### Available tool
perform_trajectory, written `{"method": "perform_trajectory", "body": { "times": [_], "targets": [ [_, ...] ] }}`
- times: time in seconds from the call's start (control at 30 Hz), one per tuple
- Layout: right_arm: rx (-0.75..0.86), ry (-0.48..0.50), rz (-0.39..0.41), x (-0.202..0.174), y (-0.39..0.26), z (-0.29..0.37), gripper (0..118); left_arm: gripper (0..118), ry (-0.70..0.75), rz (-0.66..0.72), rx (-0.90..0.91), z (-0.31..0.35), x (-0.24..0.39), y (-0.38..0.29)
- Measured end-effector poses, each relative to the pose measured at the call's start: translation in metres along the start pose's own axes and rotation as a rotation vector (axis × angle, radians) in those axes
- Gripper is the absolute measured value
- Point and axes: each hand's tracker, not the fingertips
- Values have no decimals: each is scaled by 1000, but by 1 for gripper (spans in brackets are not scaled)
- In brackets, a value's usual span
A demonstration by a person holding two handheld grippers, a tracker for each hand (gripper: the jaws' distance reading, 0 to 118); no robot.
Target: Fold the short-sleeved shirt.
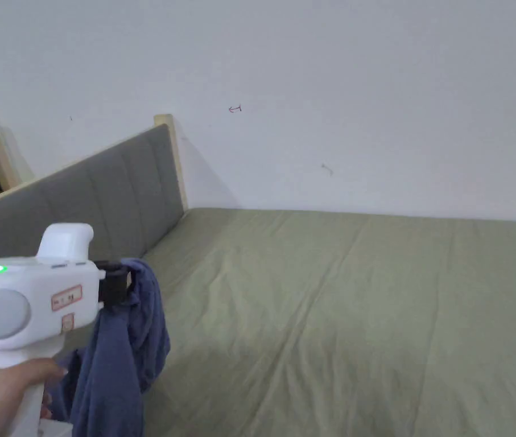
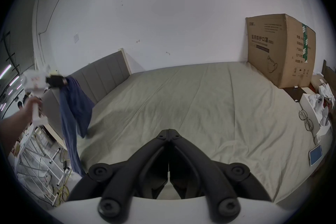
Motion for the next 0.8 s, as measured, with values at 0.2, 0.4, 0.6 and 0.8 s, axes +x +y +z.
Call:
{"method": "perform_trajectory", "body": {
  "times": [0.2, 0.4, 0.6, 0.8],
  "targets": [
    [61, -8, -31, 7, 5, 30, 0, 5, -233, -81, 217, 77, 97, 98],
    [110, -52, -41, 30, 6, 63, 0, 5, -530, -27, 111, 63, 202, 113],
    [110, -164, -111, 76, -5, 80, 0, 5, -628, -49, -204, -39, 299, 18],
    [27, -231, -204, 112, -30, 75, 0, 71, -496, 36, -819, -173, 345, -173]
  ]
}}
